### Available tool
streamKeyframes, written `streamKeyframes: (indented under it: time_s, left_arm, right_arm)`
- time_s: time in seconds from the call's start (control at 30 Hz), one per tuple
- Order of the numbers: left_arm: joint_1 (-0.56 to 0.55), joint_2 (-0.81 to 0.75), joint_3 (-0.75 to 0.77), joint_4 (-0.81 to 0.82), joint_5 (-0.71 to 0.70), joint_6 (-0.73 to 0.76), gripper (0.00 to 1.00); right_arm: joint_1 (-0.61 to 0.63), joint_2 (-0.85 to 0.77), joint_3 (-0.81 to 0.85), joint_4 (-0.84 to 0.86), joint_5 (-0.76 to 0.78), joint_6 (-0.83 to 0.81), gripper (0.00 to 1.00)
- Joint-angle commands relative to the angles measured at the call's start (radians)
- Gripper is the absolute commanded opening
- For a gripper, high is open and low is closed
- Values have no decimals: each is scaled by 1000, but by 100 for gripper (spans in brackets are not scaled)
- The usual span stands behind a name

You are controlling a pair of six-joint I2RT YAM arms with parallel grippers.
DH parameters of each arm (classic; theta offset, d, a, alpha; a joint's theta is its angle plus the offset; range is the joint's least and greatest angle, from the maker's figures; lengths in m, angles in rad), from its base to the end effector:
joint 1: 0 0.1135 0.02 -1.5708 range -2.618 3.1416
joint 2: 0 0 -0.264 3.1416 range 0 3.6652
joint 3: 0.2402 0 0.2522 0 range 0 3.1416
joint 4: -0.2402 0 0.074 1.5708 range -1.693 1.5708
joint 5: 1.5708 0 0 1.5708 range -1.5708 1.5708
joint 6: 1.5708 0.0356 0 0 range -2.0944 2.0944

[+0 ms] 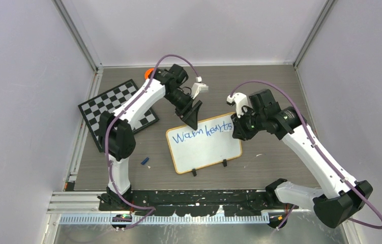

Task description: Write a sentence on the whiteboard

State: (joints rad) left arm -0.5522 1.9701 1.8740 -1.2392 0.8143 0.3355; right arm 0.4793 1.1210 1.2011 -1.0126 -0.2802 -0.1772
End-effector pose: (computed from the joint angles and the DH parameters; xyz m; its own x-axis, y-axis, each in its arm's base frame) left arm 0.3229 -0.2293 0.2972 -0.6156 0.6447 -0.4532 0.7490 0.2998 -0.5909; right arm 0.1810 0.1051 0.3437 -0.5976 -0.5015 -0.6257 -0.7058 0.6993 0.1136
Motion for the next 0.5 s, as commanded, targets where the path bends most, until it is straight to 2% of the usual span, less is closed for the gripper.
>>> streamKeyframes:
  time_s: [0.0, 0.23, 0.47]
  left_arm:
    - [83, -137, -32, -16, 24, -7, 62]
    - [268, -310, -272, 28, 88, 17, 62]
    - [285, -337, -342, 56, 70, 23, 62]
  right_arm:
    - [49, -5, 35, 30, -43, 34, 0]
    - [212, 19, -7, 135, 52, 56, 0]
    - [265, 57, -20, 176, 32, 58, 0]
